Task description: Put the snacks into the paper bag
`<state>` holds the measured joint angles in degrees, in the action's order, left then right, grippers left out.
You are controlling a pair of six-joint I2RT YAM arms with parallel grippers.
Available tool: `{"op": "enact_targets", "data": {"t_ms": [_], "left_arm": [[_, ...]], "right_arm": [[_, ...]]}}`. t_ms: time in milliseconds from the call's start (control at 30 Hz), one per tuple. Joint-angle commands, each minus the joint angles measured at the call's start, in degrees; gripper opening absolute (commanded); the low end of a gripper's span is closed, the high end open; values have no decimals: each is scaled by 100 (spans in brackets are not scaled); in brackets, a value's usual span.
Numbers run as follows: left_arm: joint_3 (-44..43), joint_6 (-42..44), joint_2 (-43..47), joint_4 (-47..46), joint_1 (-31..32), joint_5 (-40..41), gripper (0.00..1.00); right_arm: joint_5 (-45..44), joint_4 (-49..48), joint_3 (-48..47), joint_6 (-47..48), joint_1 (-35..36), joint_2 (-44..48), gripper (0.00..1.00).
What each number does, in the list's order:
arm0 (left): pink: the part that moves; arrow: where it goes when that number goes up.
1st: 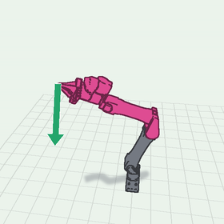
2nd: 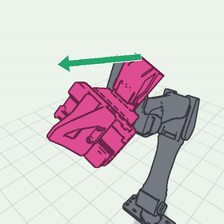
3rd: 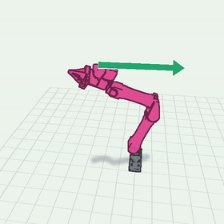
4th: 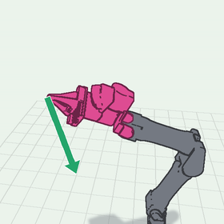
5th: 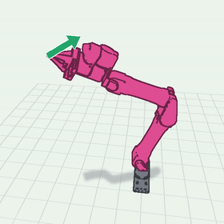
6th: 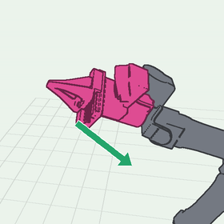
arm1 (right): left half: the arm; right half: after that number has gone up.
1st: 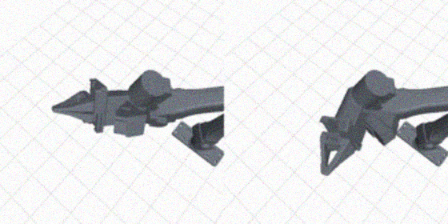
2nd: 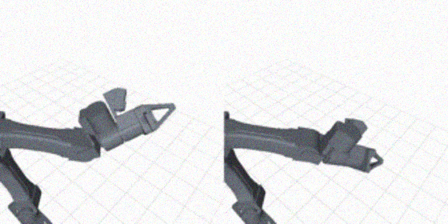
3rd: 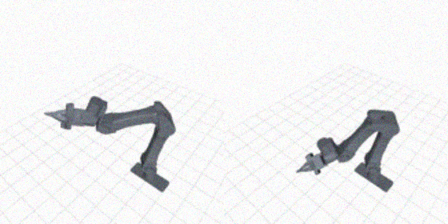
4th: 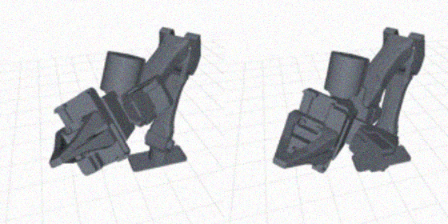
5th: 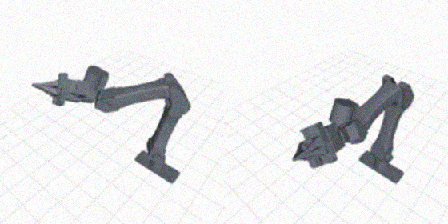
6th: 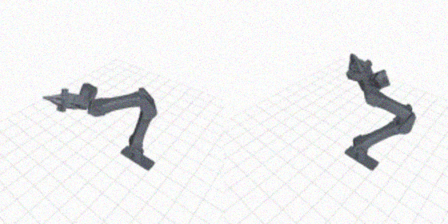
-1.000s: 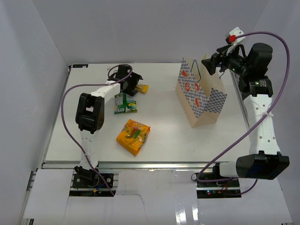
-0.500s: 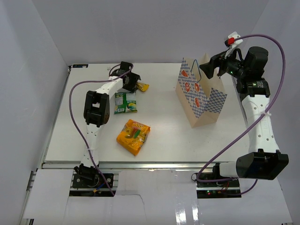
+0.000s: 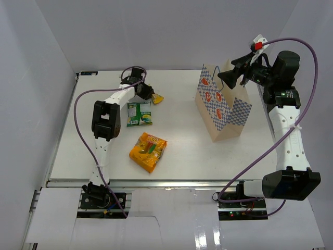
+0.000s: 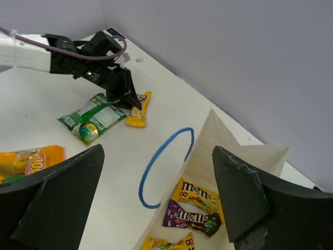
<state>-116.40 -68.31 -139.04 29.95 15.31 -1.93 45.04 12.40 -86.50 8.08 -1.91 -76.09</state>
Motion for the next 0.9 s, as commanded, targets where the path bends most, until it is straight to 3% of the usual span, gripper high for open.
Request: {"op": "enact_targets", "data": {"t_ms": [0,167,333,500,733,867], "left_arm": [[343,1090,780,-427,-55,-474,32],[1206,2126,1431,-1550,-55,-1220,22],[2495,2884,2257,-2616,-55,-2562,17],[3833,3403,3451,-3784,-20,-3576,15],[5170,3781,4822,-3883,314,-3920,15],[5829,3572,5457,-4207,464,-3832,15]], "right_arm": [[856,-590,-367,-236,41,69,90],[1156,-494,-719,-263,287,-151,91],[929,165,-1176,-8,1227,-388,91],[200,491,-913,-279,2350,-625,92],[-1741,-80,80,-2335,3082,-1090,90],[-1832,-273,221,-3179,3136,-1443,90]]}}
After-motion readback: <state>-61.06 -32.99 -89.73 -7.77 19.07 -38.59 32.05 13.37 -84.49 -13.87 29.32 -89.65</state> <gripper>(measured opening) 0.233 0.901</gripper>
